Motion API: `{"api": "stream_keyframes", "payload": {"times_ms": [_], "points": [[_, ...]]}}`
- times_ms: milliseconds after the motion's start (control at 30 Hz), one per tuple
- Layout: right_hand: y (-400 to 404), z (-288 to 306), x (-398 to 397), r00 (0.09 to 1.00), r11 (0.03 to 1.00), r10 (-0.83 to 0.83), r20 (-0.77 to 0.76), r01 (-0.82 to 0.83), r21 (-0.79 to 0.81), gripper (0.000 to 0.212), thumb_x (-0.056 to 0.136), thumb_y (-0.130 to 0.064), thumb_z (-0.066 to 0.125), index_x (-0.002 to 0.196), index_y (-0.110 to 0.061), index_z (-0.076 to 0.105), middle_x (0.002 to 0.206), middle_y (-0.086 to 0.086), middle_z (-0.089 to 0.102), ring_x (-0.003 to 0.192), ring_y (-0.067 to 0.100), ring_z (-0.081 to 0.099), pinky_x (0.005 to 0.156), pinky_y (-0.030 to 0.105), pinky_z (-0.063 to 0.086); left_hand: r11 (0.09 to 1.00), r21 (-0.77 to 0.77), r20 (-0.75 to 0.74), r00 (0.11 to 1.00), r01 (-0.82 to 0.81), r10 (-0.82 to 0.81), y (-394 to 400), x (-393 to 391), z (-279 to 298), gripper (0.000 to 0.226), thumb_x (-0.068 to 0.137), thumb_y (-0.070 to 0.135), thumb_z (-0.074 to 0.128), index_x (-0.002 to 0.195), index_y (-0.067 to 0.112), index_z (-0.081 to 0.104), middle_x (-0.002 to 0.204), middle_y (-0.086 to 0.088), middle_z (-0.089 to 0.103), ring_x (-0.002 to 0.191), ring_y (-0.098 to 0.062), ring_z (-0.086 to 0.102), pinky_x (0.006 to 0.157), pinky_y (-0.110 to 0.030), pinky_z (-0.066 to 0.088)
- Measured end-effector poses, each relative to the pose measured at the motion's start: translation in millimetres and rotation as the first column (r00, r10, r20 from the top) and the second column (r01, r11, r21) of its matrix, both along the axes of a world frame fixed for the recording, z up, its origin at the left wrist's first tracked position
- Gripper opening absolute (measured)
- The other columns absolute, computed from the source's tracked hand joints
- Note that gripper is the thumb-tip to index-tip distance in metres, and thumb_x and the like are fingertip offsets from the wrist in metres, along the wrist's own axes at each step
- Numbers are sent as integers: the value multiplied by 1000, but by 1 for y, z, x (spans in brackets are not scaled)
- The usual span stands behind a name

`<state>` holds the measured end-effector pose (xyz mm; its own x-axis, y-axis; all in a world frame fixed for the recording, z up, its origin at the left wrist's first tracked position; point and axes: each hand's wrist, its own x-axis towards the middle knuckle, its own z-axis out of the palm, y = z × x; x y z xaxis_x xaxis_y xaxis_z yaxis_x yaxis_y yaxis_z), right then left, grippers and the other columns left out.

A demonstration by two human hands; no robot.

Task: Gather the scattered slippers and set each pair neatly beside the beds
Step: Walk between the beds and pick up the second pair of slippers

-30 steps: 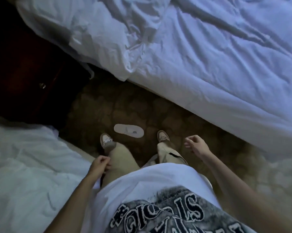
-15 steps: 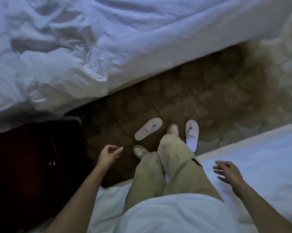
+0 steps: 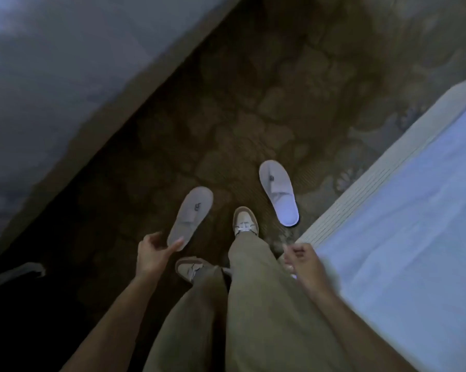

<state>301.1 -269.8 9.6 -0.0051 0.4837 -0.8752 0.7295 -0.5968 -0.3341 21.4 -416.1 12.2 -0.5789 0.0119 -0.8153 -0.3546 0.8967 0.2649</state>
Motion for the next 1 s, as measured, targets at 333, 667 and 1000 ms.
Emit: {"api": "stream_keyframes", "payload": {"times_ms": [333,667,1000], "points": [[76,-255,-38,968,933,-235,90,198,301,80,75,-46,74,134,-1,44,134,18,49,126,31,48,107,42,38,985,25,97,980,171,-173,25,-31,-206,66,78,31,77,135,12,49,121,-1,53,115,-23,53,96,-39,42],[95,-375,-59,891,799,-169,421,-127,588,87,70,-63,66,136,-10,46,134,13,48,119,34,48,95,42,38,966,-37,-23,966,257,-258,-5,-35,-313,64,75,23,81,131,6,52,135,-14,57,125,-29,53,96,-34,43],[97,-357,-49,931,804,-265,253,69,590,86,45,-60,85,113,-13,61,120,7,52,103,23,52,89,35,41,948,-191,-220,930,253,-293,7,-12,-333,105,60,43,88,144,7,35,145,-18,36,131,-40,43,105,-56,40]]}}
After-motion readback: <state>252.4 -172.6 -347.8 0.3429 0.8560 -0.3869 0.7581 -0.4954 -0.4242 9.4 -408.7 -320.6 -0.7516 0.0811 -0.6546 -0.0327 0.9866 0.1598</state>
